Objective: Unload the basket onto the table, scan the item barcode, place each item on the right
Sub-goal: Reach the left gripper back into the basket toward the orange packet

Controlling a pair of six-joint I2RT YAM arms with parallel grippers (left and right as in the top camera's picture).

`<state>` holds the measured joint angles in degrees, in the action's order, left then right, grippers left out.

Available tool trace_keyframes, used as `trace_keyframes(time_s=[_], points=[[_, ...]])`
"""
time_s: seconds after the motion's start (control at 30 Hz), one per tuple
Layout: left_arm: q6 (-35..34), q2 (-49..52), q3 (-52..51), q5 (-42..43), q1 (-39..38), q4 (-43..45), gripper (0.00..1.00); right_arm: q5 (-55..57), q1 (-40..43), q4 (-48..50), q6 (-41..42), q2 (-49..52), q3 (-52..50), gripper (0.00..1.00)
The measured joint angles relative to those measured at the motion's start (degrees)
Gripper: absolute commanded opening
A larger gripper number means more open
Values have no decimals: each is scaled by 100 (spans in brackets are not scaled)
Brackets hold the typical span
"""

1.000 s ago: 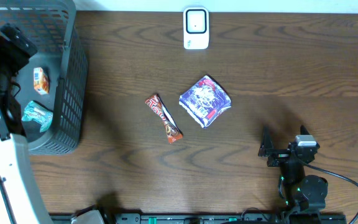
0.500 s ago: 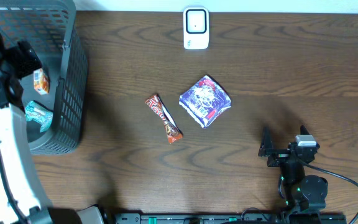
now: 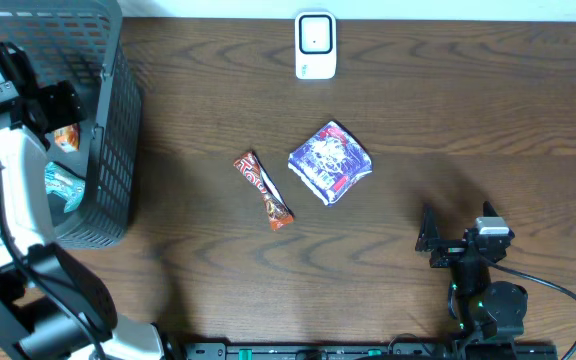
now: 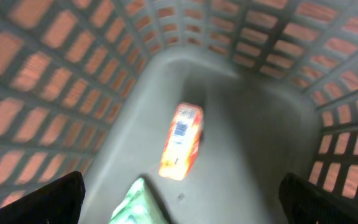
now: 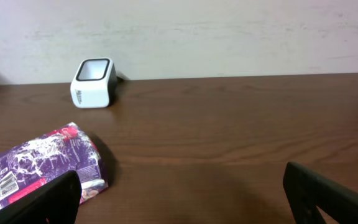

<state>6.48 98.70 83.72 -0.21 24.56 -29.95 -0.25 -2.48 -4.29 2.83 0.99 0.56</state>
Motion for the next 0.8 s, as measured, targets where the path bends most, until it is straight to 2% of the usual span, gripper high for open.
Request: trace_keyframes(time_s=[0.33, 0.43, 0.7, 0.77, 0.8], points=[[131, 999, 0, 205, 0, 914, 95, 0, 0, 0, -2, 0, 0, 99], [129, 1353, 0, 225, 0, 1102, 87, 0, 0, 0, -2, 0, 0, 99], [149, 2026, 0, 271, 0, 1316, 87, 2, 0, 0, -2, 0, 0, 99], [138, 2081, 0, 273, 0, 1338, 76, 0, 0, 0, -2, 0, 0, 99], [122, 2085, 0, 282, 0, 1344, 60, 0, 0, 0, -2, 0, 0, 99]])
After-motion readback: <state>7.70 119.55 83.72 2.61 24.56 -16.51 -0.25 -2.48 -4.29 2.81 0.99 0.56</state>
